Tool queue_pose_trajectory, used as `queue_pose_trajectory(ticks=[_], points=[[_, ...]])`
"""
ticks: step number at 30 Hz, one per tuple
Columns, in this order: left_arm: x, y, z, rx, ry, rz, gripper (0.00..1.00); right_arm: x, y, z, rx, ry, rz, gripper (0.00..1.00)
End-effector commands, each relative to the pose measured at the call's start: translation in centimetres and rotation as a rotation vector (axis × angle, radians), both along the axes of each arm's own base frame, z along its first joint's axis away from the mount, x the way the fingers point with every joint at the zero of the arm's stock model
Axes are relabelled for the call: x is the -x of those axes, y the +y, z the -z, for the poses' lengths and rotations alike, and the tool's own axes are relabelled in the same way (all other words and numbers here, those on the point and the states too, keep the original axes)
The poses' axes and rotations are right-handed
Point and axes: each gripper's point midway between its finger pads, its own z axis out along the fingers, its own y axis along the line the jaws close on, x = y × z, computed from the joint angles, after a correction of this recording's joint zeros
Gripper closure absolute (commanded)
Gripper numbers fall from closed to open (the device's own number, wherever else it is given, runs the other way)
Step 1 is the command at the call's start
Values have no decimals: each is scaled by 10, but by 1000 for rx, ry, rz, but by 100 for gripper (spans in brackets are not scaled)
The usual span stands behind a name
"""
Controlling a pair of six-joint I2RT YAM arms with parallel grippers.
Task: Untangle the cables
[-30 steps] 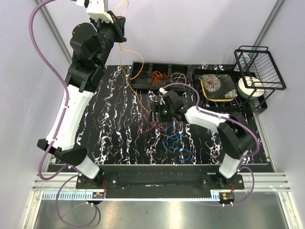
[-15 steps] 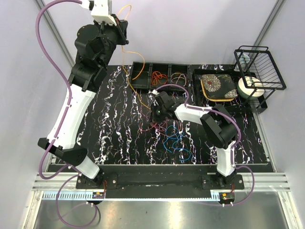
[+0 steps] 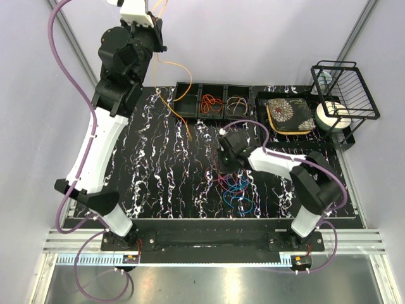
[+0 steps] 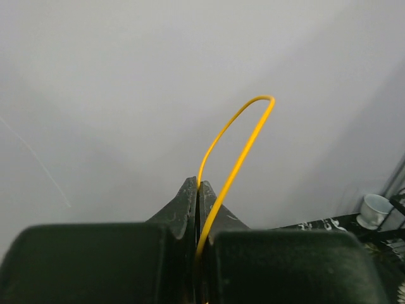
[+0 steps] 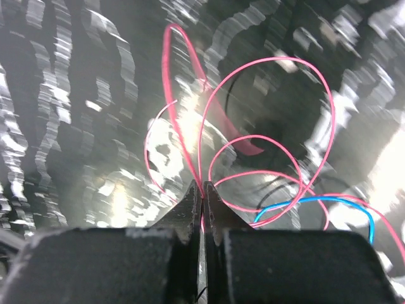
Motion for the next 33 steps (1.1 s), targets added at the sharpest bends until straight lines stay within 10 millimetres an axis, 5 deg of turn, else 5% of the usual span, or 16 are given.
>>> queue_pose_trajectory(ticks=[1,17,33], points=[[-24,18,-13,-37,-53,-115,100,10,-41,6,81,15,107,100],[-131,13,45,-15,-54,-145,100,6,-42,38,25,60,25,100],[-190,-1,71,102,-187,-59,100,-3,-49,42,-110,119,44,100]])
